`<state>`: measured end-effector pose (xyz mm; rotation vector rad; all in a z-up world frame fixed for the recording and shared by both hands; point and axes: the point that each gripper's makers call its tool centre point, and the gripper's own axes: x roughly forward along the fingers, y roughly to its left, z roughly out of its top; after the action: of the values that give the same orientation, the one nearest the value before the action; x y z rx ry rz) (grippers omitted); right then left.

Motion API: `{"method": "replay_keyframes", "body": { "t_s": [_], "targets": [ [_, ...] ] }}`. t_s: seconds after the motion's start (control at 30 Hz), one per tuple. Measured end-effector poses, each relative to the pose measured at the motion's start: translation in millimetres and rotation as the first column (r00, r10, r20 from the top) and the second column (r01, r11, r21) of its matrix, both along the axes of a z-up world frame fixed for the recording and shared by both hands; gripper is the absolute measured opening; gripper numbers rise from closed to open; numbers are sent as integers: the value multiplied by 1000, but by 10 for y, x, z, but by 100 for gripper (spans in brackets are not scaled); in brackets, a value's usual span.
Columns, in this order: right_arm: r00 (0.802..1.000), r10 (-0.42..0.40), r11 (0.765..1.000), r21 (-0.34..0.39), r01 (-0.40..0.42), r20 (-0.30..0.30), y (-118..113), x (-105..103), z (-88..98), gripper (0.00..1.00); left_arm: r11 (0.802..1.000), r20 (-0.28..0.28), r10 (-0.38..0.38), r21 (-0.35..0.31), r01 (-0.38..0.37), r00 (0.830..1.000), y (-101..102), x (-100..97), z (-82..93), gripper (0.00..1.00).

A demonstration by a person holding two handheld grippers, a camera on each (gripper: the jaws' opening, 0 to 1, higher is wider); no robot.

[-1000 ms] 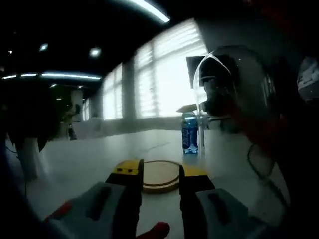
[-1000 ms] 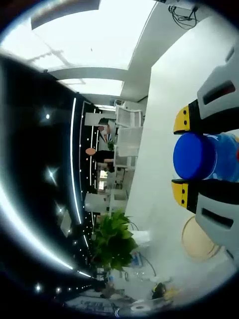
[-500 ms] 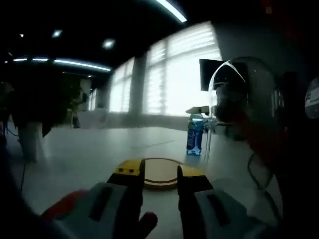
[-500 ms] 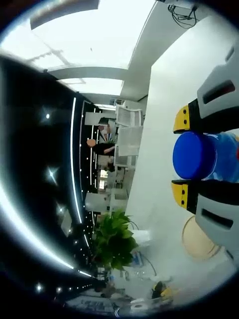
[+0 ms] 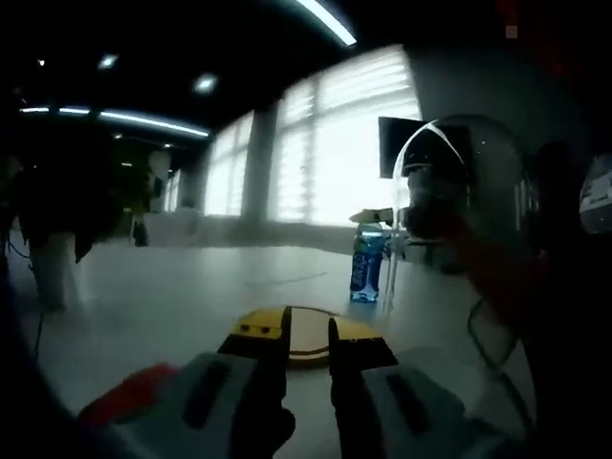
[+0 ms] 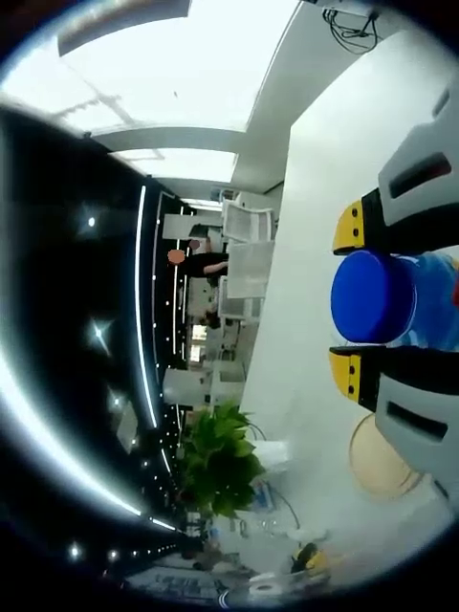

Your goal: Open the cover put in the Mizone put the cover back on

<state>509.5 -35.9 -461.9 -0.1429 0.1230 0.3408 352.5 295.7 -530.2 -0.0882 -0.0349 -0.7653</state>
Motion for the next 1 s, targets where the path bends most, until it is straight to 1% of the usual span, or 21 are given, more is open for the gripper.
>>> {"method": "replay_keyframes", "body": {
  "t_s": [0.03,0.13,0.2,0.37,0.4,0.43,0.47,0.5,0.53,0.57,0.6,0.63,0.67,0.77,0.93,1.0],
  "targets": [
    [1000,0,1000,-1,0,0,0,1,-1,30,1000,6,8,-1,-8,1000,11,4,13,0],
    [1000,1,1000,-1,-1,0,-1,6,-1,30,1000,13,23,-10,-23,1000,56,10,46,0],
    [1000,1,1000,-1,-1,0,-4,8,0,30,1000,16,12,-17,-11,1000,49,-6,63,0],
    [1000,1,1000,-1,-1,1,-1,0,-2,30,1000,38,1,30,-2,999,-16,-22,14,0],
    [1000,1,1000,-1,-1,2,-1,0,-2,30,999,41,-2,52,-1,999,-16,-18,-12,2],
    [1000,2,1000,0,-2,2,-1,0,-2,30,999,35,-9,53,7,999,-25,-18,-30,10],
    [1000,2,1000,0,-2,2,-1,-1,-2,30,998,24,-10,55,9,1000,-29,-16,-49,16],
    [1000,2,1000,-1,-2,2,0,-2,-3,30,998,26,-3,69,1,1000,-30,-4,-63,18],
    [1000,2,1000,-1,-2,2,0,-2,-2,30,997,25,2,73,-4,1000,-19,4,-71,17],
    [1000,2,1000,0,-2,2,0,-3,-3,30,998,10,12,67,-12,1000,-4,16,-85,13],
    [1000,3,1000,-1,-3,2,0,-3,-3,30,999,-11,23,36,-22,1000,9,27,-80,8],
    [1000,3,1000,0,-3,3,1,-5,-3,30,999,-21,26,23,-25,999,22,30,-74,1],
    [1000,3,1000,0,-3,3,1,-5,-3,30,1000,-33,16,0,-16,999,17,17,-55,0],
    [1000,5,1000,1,-5,3,1,-5,-4,30,1000,-35,20,-5,-20,999,30,21,-38,0],
    [1000,5,1000,3,-5,3,2,-5,-5,30,1000,-44,-8,-9,7,999,-18,-8,-41,0],
    [1000,6,1000,4,-6,3,4,-9,-6,30,1000,-34,-5,11,5,999,-16,-2,-51,0]
  ]
}}
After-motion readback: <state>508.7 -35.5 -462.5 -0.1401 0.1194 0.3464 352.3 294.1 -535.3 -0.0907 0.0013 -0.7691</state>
